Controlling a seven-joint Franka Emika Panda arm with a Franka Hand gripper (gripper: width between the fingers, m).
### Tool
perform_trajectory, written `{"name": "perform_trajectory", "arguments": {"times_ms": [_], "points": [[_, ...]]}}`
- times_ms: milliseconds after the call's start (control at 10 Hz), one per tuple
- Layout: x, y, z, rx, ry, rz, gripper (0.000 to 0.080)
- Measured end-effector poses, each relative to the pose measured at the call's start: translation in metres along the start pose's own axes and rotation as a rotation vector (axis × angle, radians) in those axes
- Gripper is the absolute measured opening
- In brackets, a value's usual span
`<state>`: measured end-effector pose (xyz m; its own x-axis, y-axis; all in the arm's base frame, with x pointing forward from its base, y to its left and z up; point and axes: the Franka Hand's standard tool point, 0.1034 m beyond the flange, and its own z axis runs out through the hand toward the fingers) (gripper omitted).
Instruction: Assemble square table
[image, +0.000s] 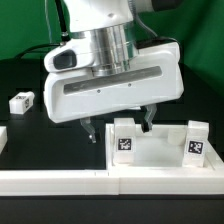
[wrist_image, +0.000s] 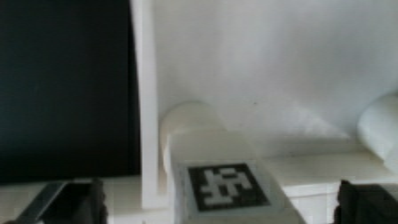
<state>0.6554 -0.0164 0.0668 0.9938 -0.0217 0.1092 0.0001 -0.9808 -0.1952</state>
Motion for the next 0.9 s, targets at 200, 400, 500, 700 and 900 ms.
{"name": "perform_trajectory", "arguments": {"times_ms": [200, 400, 500, 700, 900], "points": [[0.0, -0.0002, 0.0, 0.0, 0.0, 0.012, 0.0376], [0.0, -0.0007, 0.0002, 0.003, 0.001, 0.132, 0.0288], [0.0002, -0.0014, 0.0003, 0.005, 0.001, 0.225, 0.0288], [0.0017, -0.0036, 0.0002, 0.004, 0.007, 0.462, 0.0288], [0.002, -0.0098, 0.0012, -0.019, 0.007, 0.81, 0.0288]]}}
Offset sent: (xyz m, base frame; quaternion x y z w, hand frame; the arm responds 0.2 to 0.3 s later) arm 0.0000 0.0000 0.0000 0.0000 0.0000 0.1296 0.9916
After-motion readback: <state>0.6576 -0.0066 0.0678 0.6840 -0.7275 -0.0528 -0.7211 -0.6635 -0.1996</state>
